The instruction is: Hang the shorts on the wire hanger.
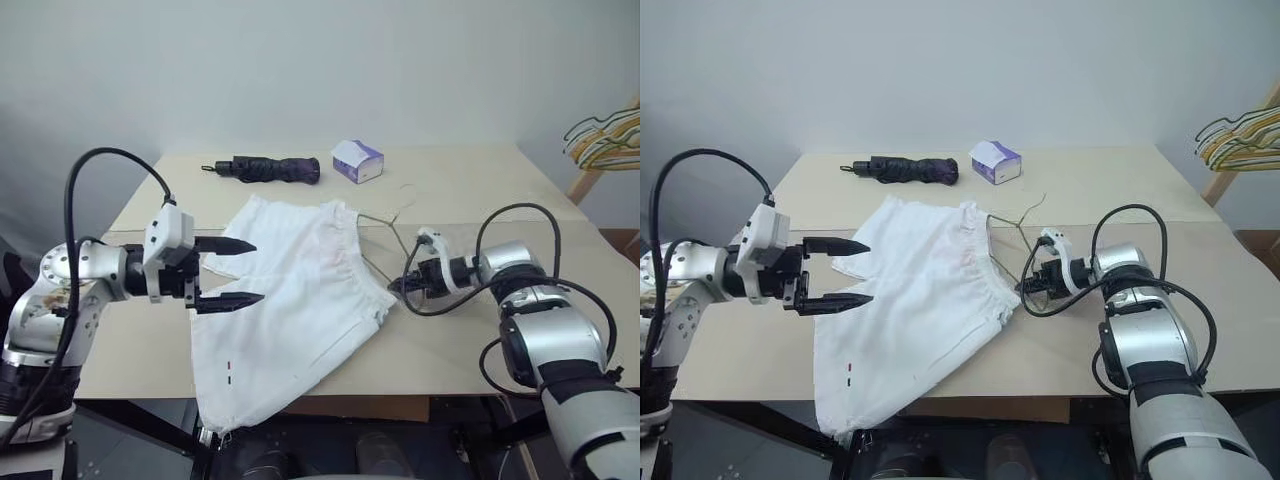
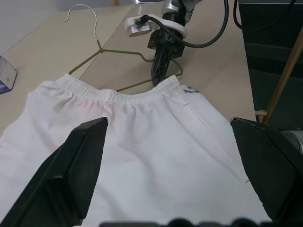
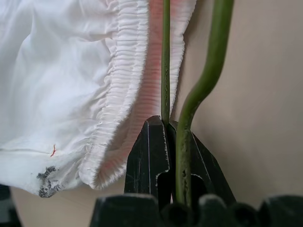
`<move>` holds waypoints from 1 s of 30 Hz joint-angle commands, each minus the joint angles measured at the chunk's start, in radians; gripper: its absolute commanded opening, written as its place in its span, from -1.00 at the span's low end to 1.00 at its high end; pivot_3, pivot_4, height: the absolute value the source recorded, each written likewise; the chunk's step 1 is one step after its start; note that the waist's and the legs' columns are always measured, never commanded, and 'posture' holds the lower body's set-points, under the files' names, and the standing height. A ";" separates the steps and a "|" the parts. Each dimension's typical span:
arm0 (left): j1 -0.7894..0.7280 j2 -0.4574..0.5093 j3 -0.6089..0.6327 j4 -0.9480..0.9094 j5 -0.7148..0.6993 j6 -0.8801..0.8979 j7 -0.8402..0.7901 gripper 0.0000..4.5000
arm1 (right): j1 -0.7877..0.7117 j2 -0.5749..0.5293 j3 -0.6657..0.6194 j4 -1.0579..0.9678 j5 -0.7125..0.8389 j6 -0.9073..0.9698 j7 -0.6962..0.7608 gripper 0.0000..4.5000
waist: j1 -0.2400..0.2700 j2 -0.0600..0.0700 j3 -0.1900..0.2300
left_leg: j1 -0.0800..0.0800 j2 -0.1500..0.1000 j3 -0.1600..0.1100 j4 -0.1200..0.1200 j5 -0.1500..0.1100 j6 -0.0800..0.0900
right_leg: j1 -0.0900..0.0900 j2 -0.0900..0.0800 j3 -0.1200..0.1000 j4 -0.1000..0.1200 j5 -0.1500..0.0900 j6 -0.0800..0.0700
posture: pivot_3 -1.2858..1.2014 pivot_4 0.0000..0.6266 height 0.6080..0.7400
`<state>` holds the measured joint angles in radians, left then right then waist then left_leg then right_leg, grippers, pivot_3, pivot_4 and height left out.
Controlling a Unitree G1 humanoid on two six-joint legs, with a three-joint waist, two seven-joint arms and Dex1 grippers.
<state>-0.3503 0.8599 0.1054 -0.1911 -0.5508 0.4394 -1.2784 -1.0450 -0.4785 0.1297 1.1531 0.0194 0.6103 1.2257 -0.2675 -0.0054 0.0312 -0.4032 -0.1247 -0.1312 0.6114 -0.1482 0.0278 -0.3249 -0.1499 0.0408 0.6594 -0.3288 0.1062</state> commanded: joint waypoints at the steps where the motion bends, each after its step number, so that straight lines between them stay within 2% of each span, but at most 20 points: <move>1: -0.033 -0.002 0.000 0.011 0.007 -0.026 0.002 1.00 | 0.024 -0.042 -0.033 -0.219 0.014 -0.094 -0.037 -1.00 | -0.001 0.000 0.000 | -0.001 0.000 0.000 0.000 0.000 0.000 | -0.001 0.000 0.000 0.000 0.000 0.000 | -0.14 -1.00 1.00; 6: -0.083 -0.008 -0.019 0.058 0.039 -0.068 0.004 1.00 | 0.204 -0.156 -0.047 -0.786 0.007 -0.050 -0.110 -1.00 | 0.004 0.001 0.000 | -0.011 0.000 -0.002 0.001 0.001 0.000 | -0.011 0.000 0.000 0.003 0.000 0.000 | -0.18 -1.00 1.00; 9: -0.170 -0.015 -0.032 0.132 0.078 -0.122 0.001 1.00 | 0.287 -0.224 -0.033 -1.070 -0.012 -0.017 -0.137 -1.00 | 0.000 0.001 0.000 | -0.012 -0.001 -0.001 0.001 0.003 0.003 | -0.013 -0.001 0.000 0.003 0.000 0.000 | -0.21 -1.00 1.00; 14: -0.358 -0.035 -0.061 0.290 0.131 -0.233 -0.041 1.00 | 0.332 -0.291 0.006 -1.332 -0.001 0.087 -0.143 -1.00 | -0.027 0.001 0.000 | -0.011 0.000 -0.001 0.002 0.001 -0.001 | -0.012 -0.001 -0.001 0.003 -0.001 0.002 | -0.24 -1.00 1.00; 20: -0.526 -0.102 -0.103 0.426 0.140 -0.299 -0.131 1.00 | 0.322 -0.334 0.103 -1.440 -0.002 0.157 -0.124 -1.00 | -0.080 0.001 0.000 | -0.012 -0.001 0.000 0.002 0.004 0.005 | -0.011 -0.002 -0.001 0.002 -0.003 0.005 | -0.26 -1.00 1.00; 27: -0.656 -0.129 -0.268 0.763 0.425 -0.738 -0.193 1.00 | 0.276 -0.372 0.184 -1.499 0.035 0.226 -0.063 -1.00 | -0.146 0.000 0.000 | -0.011 -0.001 0.001 0.003 0.005 0.007 | -0.010 -0.002 -0.001 0.003 -0.003 0.005 | -0.27 -1.00 1.00; 30: -0.694 -0.149 -0.298 0.874 0.462 -0.791 -0.223 1.00 | 0.255 -0.370 0.189 -1.502 0.059 0.260 -0.054 -1.00 | -0.168 0.000 0.000 | -0.011 -0.001 0.001 0.003 0.005 0.007 | -0.010 -0.002 -0.001 0.004 -0.003 0.006 | -0.28 -1.00 1.00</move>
<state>-1.0027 0.7081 -0.1946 0.6469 -0.1079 -0.3090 -1.4876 -0.7533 -0.8471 0.3365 -0.3178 0.0599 0.8530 1.1666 -0.4352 -0.0055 0.0313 -0.4147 -0.1254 -0.1305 0.6147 -0.1427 0.0350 -0.3352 -0.1521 0.0400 0.6635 -0.3326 0.1131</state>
